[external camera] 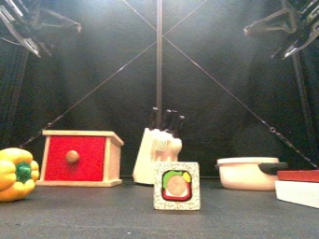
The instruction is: Grab salmon sushi
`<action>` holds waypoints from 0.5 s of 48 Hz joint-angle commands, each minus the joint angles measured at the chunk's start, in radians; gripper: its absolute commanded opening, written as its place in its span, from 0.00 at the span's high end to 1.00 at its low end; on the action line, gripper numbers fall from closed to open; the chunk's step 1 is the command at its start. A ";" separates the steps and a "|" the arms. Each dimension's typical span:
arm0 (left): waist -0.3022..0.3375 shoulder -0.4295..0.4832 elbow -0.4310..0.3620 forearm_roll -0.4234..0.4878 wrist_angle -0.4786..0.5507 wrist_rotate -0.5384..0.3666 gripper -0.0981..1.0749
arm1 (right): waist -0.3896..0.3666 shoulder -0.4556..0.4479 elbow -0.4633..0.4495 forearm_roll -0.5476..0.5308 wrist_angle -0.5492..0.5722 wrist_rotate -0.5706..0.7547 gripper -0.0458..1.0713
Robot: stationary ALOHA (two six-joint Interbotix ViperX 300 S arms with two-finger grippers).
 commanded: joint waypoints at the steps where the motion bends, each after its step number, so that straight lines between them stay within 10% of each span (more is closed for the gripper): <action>1: -0.005 0.025 -0.017 0.000 -0.026 0.003 0.97 | -0.005 0.015 -0.034 0.009 -0.014 0.005 0.97; 24: -0.006 0.025 -0.020 0.002 -0.029 0.005 0.94 | -0.002 0.179 -0.149 0.400 0.104 0.351 0.91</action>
